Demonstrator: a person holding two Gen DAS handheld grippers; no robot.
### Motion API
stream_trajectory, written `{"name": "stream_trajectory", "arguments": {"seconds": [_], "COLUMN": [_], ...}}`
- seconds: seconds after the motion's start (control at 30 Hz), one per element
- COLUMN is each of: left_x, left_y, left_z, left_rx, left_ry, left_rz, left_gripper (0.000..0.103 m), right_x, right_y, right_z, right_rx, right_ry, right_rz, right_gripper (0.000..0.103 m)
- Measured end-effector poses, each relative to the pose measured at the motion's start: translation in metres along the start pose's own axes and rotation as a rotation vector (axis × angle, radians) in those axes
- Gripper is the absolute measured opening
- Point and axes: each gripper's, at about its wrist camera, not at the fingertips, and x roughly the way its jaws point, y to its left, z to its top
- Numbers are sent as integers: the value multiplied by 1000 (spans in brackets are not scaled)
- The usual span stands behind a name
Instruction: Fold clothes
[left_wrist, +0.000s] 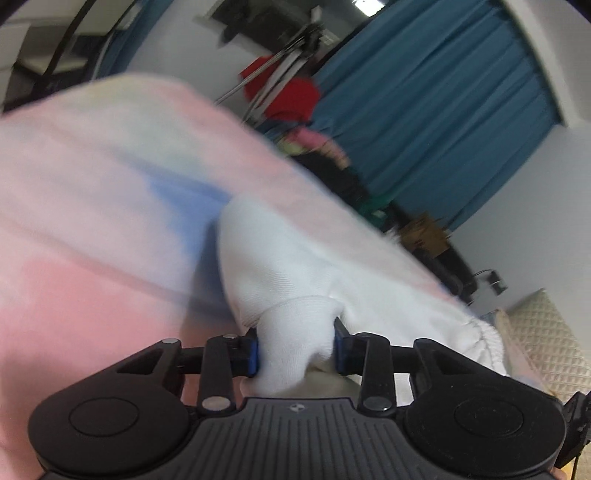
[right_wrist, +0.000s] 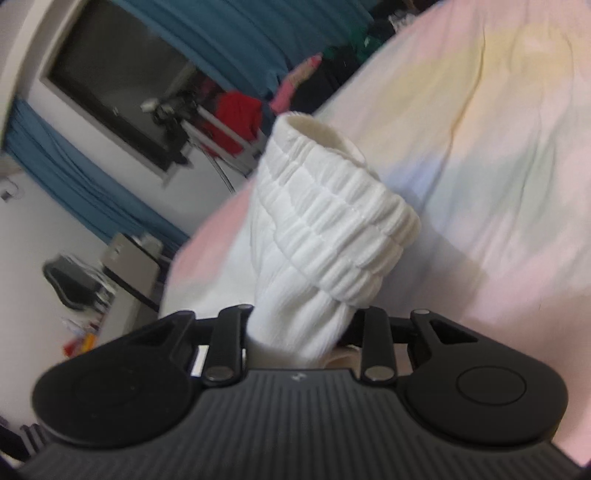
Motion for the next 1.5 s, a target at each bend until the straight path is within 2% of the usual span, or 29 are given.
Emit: {"name": "stream_trajectory", "arguments": {"seconds": [0.13,0.27,0.43,0.57,0.7,0.83,1.0,1.17,1.33,1.43,1.5], "left_x": [19,70,162,255,342,420,459,456,449,438,425], "left_y": [-61,-127,-208,-271,-316,-333,-288,-233,-207,-205,-208], "left_z": [28,44,64,81,86,83,49,3,-37,-41,-35], "left_rx": [30,56,72,99,140,200,269,379,484,494,490], "left_ry": [-1,40,86,121,149,201,255,227,228,228,229], "left_rz": [-63,-105,-147,-181,-187,-177,-198,-259,-199,-159,-131], "left_gripper": [35,35,35,35,35,35,35,39,49,57,58], "right_x": [-24,-39,-43,-34,-10,23,57,64,71,70,63], "right_y": [-6,-21,-42,-70,-100,-143,-200,-228,-250,-255,-247], "right_z": [44,109,206,288,337,345,307,247,213,203,209], "right_rx": [69,114,122,152,151,174,231,210,230,252,283], "right_ry": [-59,-122,-202,-242,-269,-263,-260,-288,-291,-275,-244], "right_rz": [20,-4,-72,-132,-182,-222,-230,-222,-236,-258,-296], "right_gripper": [32,32,32,32,32,32,32,34,40,42,42]}}
